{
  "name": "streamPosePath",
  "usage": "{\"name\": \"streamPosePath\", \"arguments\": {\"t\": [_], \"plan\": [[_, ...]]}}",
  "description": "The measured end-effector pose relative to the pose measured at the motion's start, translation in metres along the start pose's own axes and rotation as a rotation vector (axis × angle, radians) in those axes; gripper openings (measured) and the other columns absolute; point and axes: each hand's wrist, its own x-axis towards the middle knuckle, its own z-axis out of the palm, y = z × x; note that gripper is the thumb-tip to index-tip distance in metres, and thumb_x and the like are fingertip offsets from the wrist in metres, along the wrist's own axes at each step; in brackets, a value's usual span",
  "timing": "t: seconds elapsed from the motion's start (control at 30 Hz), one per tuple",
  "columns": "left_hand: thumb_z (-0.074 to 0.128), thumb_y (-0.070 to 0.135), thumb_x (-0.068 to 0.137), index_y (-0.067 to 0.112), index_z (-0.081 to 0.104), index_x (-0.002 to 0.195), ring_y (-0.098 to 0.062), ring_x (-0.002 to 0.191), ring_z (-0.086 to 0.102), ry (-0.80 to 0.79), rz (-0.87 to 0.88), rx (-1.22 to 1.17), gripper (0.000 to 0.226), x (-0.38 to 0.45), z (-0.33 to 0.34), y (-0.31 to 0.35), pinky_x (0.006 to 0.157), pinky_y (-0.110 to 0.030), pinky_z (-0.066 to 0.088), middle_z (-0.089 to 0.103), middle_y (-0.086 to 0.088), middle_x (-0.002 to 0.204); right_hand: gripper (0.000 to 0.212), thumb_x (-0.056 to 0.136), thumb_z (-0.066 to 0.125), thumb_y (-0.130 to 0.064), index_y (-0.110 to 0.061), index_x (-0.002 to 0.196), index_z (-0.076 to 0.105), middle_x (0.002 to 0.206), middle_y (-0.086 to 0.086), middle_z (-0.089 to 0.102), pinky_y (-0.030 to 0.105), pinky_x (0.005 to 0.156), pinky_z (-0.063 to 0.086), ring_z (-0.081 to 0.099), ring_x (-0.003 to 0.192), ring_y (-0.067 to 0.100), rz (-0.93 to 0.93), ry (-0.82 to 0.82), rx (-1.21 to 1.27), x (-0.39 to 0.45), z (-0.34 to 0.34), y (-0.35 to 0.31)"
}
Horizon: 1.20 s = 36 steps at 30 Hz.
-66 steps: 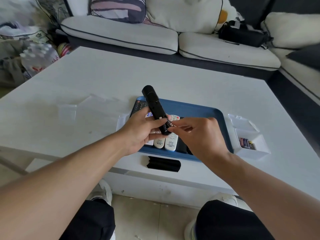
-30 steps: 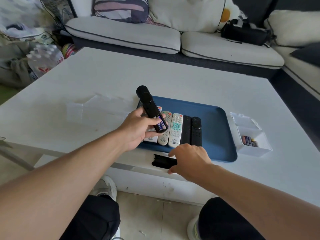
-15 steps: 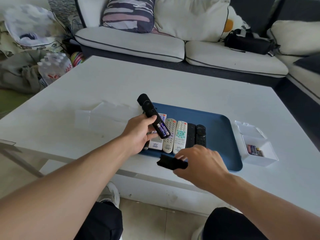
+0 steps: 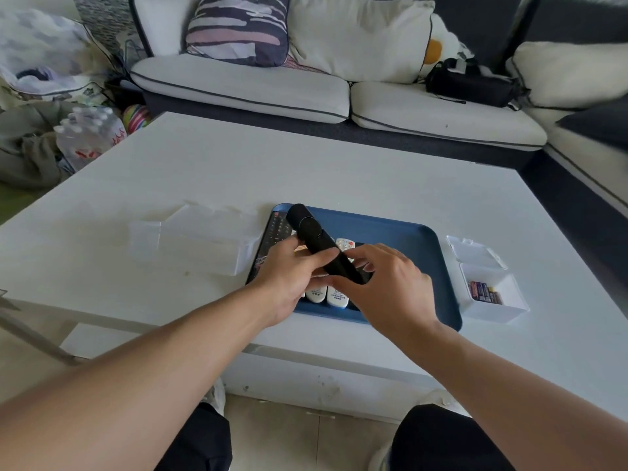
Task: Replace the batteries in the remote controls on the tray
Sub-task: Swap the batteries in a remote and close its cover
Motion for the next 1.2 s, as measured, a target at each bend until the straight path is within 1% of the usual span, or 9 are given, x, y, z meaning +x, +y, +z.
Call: {"name": "streamPosePath", "arguments": {"t": [0.07,0.2,0.3,0.4,0.57,0.83,0.97,1.1,1.2], "plan": [[0.067,0.003,0.092,0.006,0.062,0.115,-0.030,0.095,0.075,0.012,0.003,-0.010,0.023,0.001,-0.003,0.001,0.082,-0.039,0.061,0.073,-0.019,0.110,0.040,0.080,0.068,-0.066,-0.043,0.113,0.068,0.095,-0.022,0.067,0.032,0.072,0.055,0.062,0.087,0.001,0.053,-0.055,0.150,0.001,0.000,0.003],[0.068,0.001,0.091,0.011,0.057,0.126,-0.027,0.096,0.075,0.016,0.057,-0.036,0.038,0.002,-0.007,0.005,0.078,-0.035,0.061,0.073,-0.015,0.112,0.034,0.089,0.070,-0.046,-0.024,0.115,0.069,0.092,-0.004,0.075,0.037,0.075,0.063,0.071,0.082,0.011,0.395,-0.290,0.659,0.008,-0.009,0.010],[0.071,-0.003,0.087,0.024,0.041,0.140,-0.028,0.099,0.073,0.040,0.133,-0.023,0.067,0.004,-0.007,0.005,0.069,-0.033,0.061,0.074,-0.011,0.111,0.028,0.097,0.063,-0.032,-0.012,0.116,0.069,0.098,0.008,0.077,0.038,0.080,0.062,0.072,0.085,0.022,0.513,-0.562,0.923,0.006,-0.017,0.014],[0.074,-0.004,0.084,0.044,0.018,0.154,-0.018,0.098,0.074,0.071,0.155,-0.022,0.101,0.007,-0.008,0.005,0.065,-0.029,0.059,0.076,-0.007,0.107,0.025,0.099,0.060,-0.024,-0.011,0.117,0.069,0.104,0.010,0.077,0.036,0.082,0.060,0.072,0.089,0.022,0.519,-0.611,1.043,0.005,-0.022,0.018],[0.073,-0.003,0.086,0.041,0.036,0.144,-0.028,0.102,0.072,0.032,0.132,-0.035,0.082,0.008,-0.009,0.005,0.068,-0.039,0.059,0.075,-0.012,0.109,0.024,0.097,0.061,-0.022,-0.010,0.116,0.070,0.108,0.009,0.076,0.033,0.082,0.058,0.073,0.097,0.022,0.516,-0.639,1.109,0.000,-0.019,0.023],[0.070,-0.003,0.088,0.035,0.040,0.140,-0.024,0.088,0.073,0.080,0.164,-0.096,0.071,0.005,0.004,0.004,0.068,-0.040,0.061,0.071,-0.019,0.111,0.029,0.094,0.065,-0.023,-0.002,0.113,0.071,0.099,0.013,0.076,0.029,0.078,0.059,0.073,0.086,0.021,0.553,-0.436,1.177,0.001,-0.009,0.023],[0.071,-0.003,0.088,0.031,0.043,0.135,-0.023,0.085,0.075,0.082,0.151,-0.165,0.065,0.003,0.012,0.000,0.070,-0.035,0.061,0.073,-0.018,0.107,0.030,0.095,0.065,-0.017,0.003,0.118,0.065,0.101,0.019,0.073,0.031,0.079,0.061,0.073,0.086,0.026,0.601,-0.481,1.334,0.002,-0.019,0.026],[0.078,0.002,0.083,0.025,0.052,0.127,-0.033,0.093,0.073,-0.023,0.128,-0.022,0.056,-0.001,0.028,-0.012,0.075,-0.036,0.060,0.072,-0.019,0.106,0.026,0.095,0.053,-0.008,-0.002,0.119,0.061,0.101,0.016,0.069,0.020,0.055,0.053,0.061,0.071,0.019,0.676,-0.677,1.518,0.004,-0.031,0.025],[0.077,0.018,0.087,0.026,0.061,0.127,-0.022,0.100,0.072,0.003,0.179,0.232,0.044,0.009,0.030,-0.020,0.086,-0.036,0.060,0.068,-0.012,0.119,0.025,0.089,0.055,-0.005,-0.005,0.114,0.060,0.094,0.013,0.063,0.021,0.044,0.039,0.049,0.060,0.015,0.740,-0.639,1.376,0.010,-0.027,0.033]]}}
